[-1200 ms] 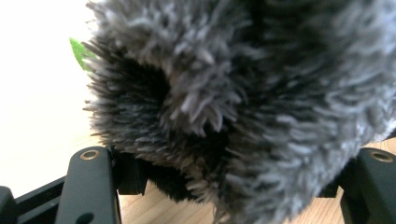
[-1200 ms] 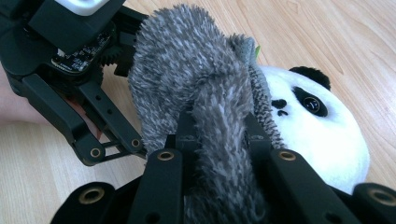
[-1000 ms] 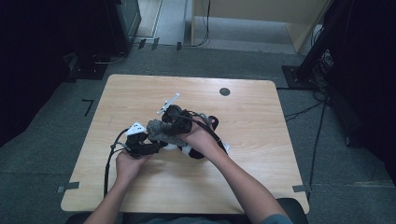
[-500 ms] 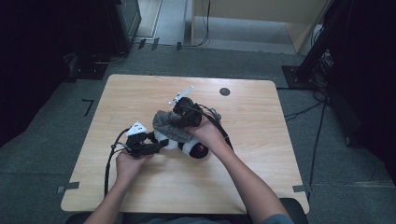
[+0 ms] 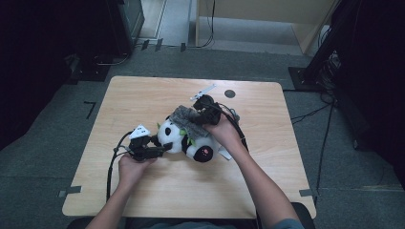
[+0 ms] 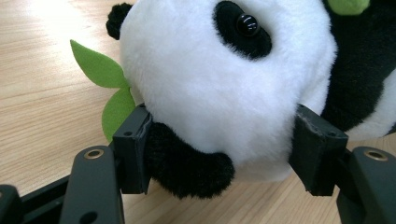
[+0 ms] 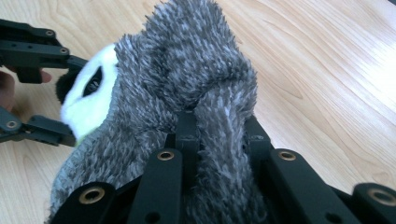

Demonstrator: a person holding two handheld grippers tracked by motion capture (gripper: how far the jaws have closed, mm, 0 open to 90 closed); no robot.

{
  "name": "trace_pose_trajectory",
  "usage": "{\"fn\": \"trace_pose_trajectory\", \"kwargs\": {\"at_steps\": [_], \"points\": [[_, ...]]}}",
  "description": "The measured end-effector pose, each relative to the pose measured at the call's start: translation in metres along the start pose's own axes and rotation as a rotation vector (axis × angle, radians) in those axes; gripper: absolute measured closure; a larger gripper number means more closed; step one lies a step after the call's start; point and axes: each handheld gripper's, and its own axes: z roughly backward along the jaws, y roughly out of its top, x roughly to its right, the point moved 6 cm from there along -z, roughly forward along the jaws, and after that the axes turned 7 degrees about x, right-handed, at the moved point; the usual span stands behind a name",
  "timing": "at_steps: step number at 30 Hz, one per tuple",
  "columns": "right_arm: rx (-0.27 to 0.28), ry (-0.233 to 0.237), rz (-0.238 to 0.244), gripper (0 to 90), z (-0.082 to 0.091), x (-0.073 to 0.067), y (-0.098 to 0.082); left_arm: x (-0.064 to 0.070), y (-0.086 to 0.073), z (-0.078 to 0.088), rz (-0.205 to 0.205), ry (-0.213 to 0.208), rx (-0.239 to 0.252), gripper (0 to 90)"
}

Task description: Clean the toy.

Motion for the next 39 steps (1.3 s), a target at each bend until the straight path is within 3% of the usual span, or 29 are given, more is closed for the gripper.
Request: {"fn": "trace_pose_trajectory", "kwargs": {"at_steps": [3,8,13,17,22,27,34,39], "points": [[0.007,-0.011,-0.01,75.4,0.003,0.007,-0.002,0.0,0.0,0.0,0.003,-0.001,0.003,33.0],[0.025,-0.07,-0.003,75.7,0.013,0.016,-0.002,0.0,0.0,0.0,0.001,0.0,0.001,32.9],[0.042,-0.067,-0.006,76.1,0.023,0.018,-0.002,0.0,-0.001,0.0,-0.002,0.003,-0.003,32.6],[0.1,-0.038,-0.028,76.2,0.04,0.014,0.004,0.0,-0.001,0.0,0.003,0.004,-0.002,32.5],[0.17,0.029,-0.004,76.2,0.062,-0.004,0.011,0.001,0.0,0.0,0.009,0.008,0.0,32.4],[0.194,0.089,0.041,76.1,0.066,-0.034,0.011,0.001,0.0,0.0,0.008,0.011,-0.007,32.4],[0.177,0.164,0.094,76.1,0.048,-0.07,-0.002,0.004,0.002,0.001,0.017,0.013,-0.012,32.4],[0.095,0.176,0.113,75.9,0.023,-0.076,-0.024,0.005,0.002,0.002,0.01,0.016,-0.013,32.4]]}}
